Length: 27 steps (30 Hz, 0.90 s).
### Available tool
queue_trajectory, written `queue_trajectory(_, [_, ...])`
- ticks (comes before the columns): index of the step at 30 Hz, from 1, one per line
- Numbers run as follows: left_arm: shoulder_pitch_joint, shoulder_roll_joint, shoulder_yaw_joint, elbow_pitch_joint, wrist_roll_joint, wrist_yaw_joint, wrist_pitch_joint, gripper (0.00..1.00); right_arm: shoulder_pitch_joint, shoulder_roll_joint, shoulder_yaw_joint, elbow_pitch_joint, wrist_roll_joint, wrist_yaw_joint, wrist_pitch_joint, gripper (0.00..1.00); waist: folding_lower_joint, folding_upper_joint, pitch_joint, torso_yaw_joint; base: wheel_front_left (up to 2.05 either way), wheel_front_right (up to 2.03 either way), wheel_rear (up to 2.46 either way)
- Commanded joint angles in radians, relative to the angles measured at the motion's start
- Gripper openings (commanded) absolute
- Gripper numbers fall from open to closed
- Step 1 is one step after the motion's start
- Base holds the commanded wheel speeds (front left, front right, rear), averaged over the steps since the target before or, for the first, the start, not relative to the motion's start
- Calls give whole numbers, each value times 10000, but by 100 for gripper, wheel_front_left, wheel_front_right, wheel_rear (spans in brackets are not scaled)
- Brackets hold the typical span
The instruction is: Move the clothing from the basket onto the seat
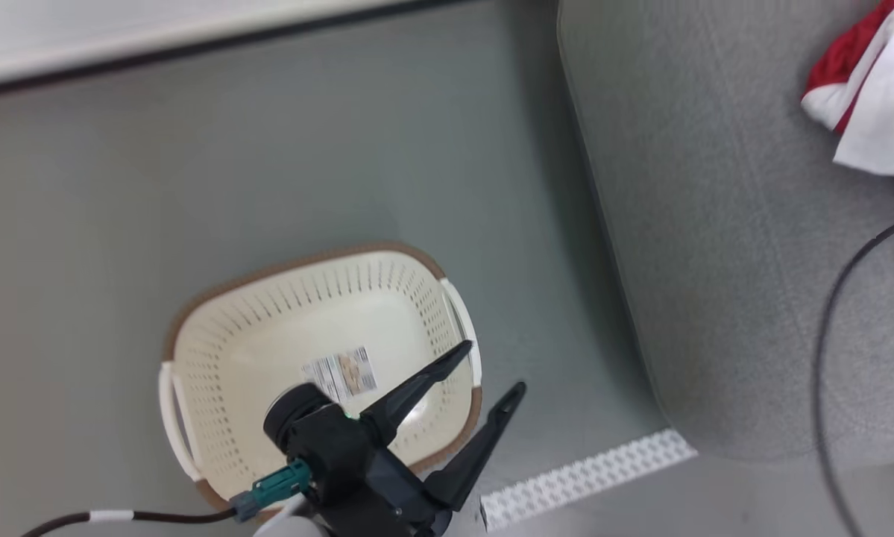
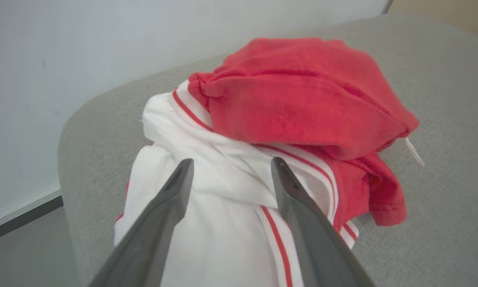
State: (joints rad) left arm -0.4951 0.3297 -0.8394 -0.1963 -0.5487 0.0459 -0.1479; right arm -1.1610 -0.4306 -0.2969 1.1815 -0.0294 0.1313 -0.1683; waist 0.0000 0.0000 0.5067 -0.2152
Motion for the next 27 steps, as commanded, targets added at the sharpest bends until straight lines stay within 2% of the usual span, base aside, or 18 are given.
queue_trajectory(1, [162,-9,12,35,-55,7,-64,100,264,53,62,48,-59,-10,-44,100,0,0,-1245,363,0,0,0])
queue_trajectory(9, [1485,-598,371,1447,-809,343,-923,100,1882,931,1646,233,-227,-10,-670,100,0,0,-4027,374,0,0,0])
queue_trajectory(15, [2383,-830,594,1843,-1135,527,-1094,100,3139,1266,2991,-456,690,-10,-906,100,0,0,-5337,520,0,0,0])
queue_trajectory(20, [2826,-858,913,2098,-1166,608,-1157,100,4361,1263,3931,-1786,1926,-10,-951,100,0,0,-5910,816,0,0,0])
queue_trajectory(22, [3078,-826,1232,2205,-1127,708,-1167,100,5268,1145,4269,-2809,2688,-10,-904,100,0,0,-6182,1080,0,0,0])
queue_trajectory(27, [3517,-714,2250,2276,-863,981,-1184,100,6918,1108,4536,-5058,3465,-8,-718,100,0,0,-6441,1562,0,0,0])
